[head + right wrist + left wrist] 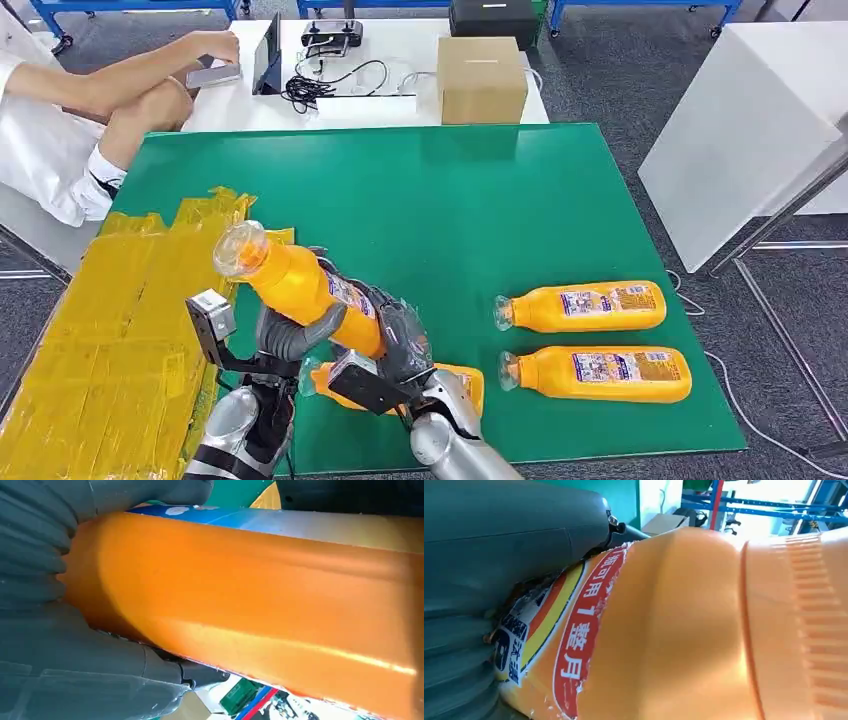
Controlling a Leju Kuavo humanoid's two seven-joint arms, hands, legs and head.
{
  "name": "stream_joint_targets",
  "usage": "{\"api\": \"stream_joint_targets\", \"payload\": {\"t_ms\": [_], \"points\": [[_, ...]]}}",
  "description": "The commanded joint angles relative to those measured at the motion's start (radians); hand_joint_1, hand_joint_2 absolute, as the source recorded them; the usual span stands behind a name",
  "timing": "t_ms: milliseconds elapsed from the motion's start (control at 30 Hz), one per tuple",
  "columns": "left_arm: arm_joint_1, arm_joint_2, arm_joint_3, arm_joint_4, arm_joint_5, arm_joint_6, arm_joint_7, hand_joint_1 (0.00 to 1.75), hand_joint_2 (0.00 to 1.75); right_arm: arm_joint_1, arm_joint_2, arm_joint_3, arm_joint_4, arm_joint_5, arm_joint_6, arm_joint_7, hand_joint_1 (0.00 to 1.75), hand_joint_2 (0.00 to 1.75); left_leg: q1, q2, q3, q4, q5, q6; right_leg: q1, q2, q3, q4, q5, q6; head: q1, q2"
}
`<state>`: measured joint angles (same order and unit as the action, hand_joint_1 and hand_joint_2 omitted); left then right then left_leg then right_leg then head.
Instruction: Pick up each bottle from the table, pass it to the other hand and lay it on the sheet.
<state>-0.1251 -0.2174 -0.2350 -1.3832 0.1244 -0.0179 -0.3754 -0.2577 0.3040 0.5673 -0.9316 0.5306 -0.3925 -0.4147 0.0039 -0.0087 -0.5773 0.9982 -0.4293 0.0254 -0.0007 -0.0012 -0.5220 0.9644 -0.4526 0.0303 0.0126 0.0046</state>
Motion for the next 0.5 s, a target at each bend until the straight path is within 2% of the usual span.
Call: {"api": "stream_joint_targets", "payload": {"t_ms": [33,300,400,433,467,500], "points": [[-0.051,0.008,0.032,0.059,0.0,0.014,0.008,1.75,1.75,-0.026,-0.031,0.052,0.017,0.003,0.01,-0.017,1.75,1.75,0.0,0.0,0.001,-0.001,0.0,-0.001,0.0,0.0,0.002,-0.001,0.0,0.0,0.0,0.0],[-0.048,0.007,0.037,0.052,0.002,0.027,0.001,1.75,1.75,-0.021,-0.031,0.045,0.007,-0.001,0.0,-0.015,1.75,1.75,0.0,0.0,0.002,-0.001,-0.001,-0.001,0.0,0.0,0.003,-0.001,0.0,0.0,0.0,0.0],[-0.047,0.022,0.054,0.024,-0.005,0.054,-0.014,1.75,1.75,0.005,-0.025,0.017,-0.055,-0.017,-0.001,-0.012,1.75,1.75,0.0,0.0,0.001,0.0,0.0,-0.001,0.0,0.0,0.002,-0.001,0.0,0.0,0.0,0.0],[-0.049,0.031,0.063,0.013,-0.019,0.069,-0.022,1.75,1.75,0.018,-0.026,0.006,-0.092,-0.038,0.013,-0.016,0.63,1.75,0.001,0.001,0.003,-0.001,-0.001,-0.001,0.001,0.0,0.004,-0.002,-0.001,0.0,0.0,0.0],[-0.052,0.038,0.067,0.003,-0.061,0.107,-0.035,1.75,1.75,0.033,-0.028,-0.007,-0.136,-0.046,0.016,-0.018,0.0,1.75,0.001,0.001,0.004,-0.001,-0.001,-0.002,0.001,0.0,0.004,-0.002,-0.001,0.0,0.0,0.0],[-0.056,0.05,0.066,-0.007,-0.141,0.172,-0.059,1.75,1.75,0.04,-0.03,-0.014,-0.162,-0.053,0.017,-0.019,0.0,1.75,0.001,0.002,0.004,-0.001,-0.002,-0.002,0.001,0.0,0.004,-0.001,-0.001,0.0,0.0,0.0]]}}
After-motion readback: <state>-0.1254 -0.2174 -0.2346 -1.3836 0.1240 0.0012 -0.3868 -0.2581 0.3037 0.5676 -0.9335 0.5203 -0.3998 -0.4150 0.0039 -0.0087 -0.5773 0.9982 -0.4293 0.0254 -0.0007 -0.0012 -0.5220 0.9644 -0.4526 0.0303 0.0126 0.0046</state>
